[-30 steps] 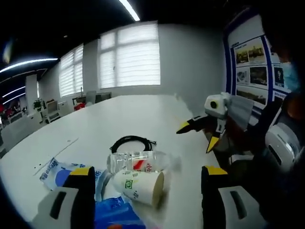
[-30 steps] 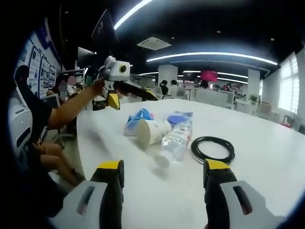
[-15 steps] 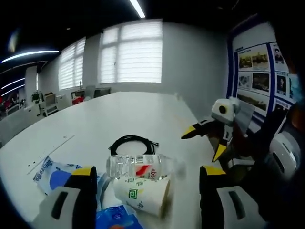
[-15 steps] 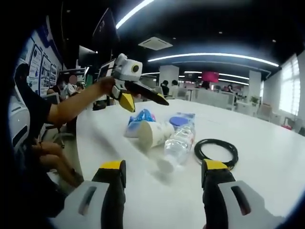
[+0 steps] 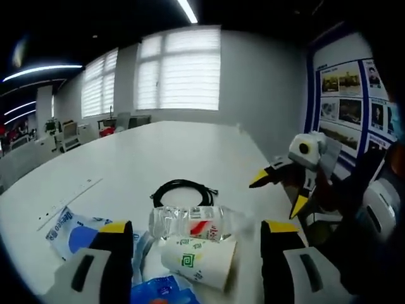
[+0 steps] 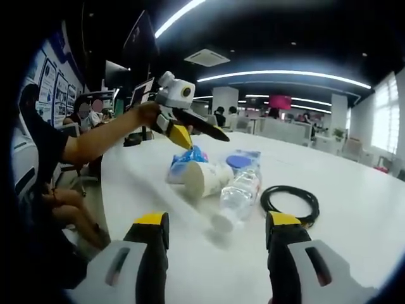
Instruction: Arrange the tabletop items into an orderly group along one side of the table until the central work area is clear of visible clutter.
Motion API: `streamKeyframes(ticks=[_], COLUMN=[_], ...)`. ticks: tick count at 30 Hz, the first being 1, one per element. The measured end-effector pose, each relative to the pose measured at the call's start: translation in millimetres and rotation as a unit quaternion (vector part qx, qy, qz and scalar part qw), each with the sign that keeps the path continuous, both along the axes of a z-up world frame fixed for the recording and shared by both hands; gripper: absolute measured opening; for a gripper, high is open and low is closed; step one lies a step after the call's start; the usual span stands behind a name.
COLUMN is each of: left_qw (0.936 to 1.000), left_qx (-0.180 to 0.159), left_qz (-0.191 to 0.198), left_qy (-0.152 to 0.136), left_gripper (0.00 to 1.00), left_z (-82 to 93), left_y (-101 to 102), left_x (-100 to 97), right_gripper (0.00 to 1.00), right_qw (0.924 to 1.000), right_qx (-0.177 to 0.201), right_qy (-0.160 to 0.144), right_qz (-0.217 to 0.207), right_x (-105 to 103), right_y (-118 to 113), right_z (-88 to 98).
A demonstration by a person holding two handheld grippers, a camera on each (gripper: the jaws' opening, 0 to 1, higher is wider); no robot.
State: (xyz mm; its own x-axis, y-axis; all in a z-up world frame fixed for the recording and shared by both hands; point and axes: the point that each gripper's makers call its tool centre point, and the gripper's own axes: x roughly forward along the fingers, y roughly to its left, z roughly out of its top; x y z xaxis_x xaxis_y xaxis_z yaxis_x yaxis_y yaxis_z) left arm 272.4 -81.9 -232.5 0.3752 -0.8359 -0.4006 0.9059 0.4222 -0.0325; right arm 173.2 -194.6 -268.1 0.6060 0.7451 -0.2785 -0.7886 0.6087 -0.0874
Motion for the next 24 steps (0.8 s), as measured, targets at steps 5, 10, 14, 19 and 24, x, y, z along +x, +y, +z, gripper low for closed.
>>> streamKeyframes(ticks=[5, 10, 14, 19, 24], left_qw=[1.0000, 0.9999, 0.9997, 0.9992, 0.9990], left_qx=[0.003, -0.005, -0.007, -0.020, -0.018], left_qz=[0.001, 0.004, 0.009, 0.012, 0.013], left_qy=[0.005, 0.014, 0.023, 0.034, 0.040], left_gripper=[0.79, 0.77, 0.72, 0.70, 0.69], left_z=[0.1, -0.8, -4.3, -6.3, -10.8], left_y=[-4, -10, -11, -15, -17], left_x=[7.9, 13.7, 19.0, 25.9, 33.1], right_gripper=[0.57, 0.55, 0.54, 0.53, 0.51], right_qw=[1.0000, 0.9999, 0.9999, 0.9998, 0.9998], right_qx=[-0.003, -0.008, -0.009, -0.014, -0.014], right_qy=[-0.003, -0.008, -0.009, -0.008, -0.006], right_qz=[-0.004, -0.007, -0.007, -0.011, -0.012], right_x=[3, 6, 7, 10, 13], right_y=[1, 3, 4, 5, 9], right_z=[-0.2, -1.0, -2.3, -7.7, -11.6])
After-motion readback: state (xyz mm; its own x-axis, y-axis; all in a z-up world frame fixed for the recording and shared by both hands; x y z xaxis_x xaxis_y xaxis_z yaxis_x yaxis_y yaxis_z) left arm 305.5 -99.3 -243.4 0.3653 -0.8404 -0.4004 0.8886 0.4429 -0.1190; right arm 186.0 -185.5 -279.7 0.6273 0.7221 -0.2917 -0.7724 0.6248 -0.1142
